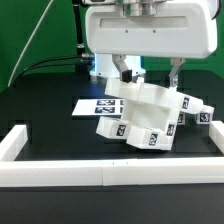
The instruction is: Assemble chair
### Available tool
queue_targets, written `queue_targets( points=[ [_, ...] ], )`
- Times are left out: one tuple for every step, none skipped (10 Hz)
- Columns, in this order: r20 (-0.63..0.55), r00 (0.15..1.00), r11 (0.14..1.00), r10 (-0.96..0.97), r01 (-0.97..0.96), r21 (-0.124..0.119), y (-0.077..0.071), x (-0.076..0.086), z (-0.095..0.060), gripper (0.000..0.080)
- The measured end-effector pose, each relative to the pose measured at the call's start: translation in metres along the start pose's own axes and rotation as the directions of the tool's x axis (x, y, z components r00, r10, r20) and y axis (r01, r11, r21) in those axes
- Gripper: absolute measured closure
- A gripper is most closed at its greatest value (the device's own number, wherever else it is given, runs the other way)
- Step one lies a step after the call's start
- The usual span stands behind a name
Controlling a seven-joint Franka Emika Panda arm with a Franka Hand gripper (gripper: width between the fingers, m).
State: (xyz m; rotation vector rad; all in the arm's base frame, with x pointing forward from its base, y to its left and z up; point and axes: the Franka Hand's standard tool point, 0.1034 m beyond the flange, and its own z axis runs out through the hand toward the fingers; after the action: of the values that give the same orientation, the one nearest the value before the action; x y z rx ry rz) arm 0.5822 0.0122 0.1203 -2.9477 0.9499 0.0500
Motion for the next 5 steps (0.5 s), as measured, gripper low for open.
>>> queue_targets(
  points=[
    [0.001,1.0,1.0,0.0,0.0,-0.001,0.0002,0.0003,0.001,0.015],
    [0.001,1.0,1.0,0.0,0.0,-0.002,0.0004,0.0002,0.0013,0.015],
    [0.001,1.0,1.0,0.0,0.0,-0.002,0.0004,0.0002,0.0016,0.015],
    [0.001,1.0,1.0,0.0,0.0,-0.002,0.0005,0.0002,0.0017,0.015],
    [0.002,1.0,1.0,0.0,0.0,-0.002,0.0005,0.0001,0.0018,0.015]
  ],
)
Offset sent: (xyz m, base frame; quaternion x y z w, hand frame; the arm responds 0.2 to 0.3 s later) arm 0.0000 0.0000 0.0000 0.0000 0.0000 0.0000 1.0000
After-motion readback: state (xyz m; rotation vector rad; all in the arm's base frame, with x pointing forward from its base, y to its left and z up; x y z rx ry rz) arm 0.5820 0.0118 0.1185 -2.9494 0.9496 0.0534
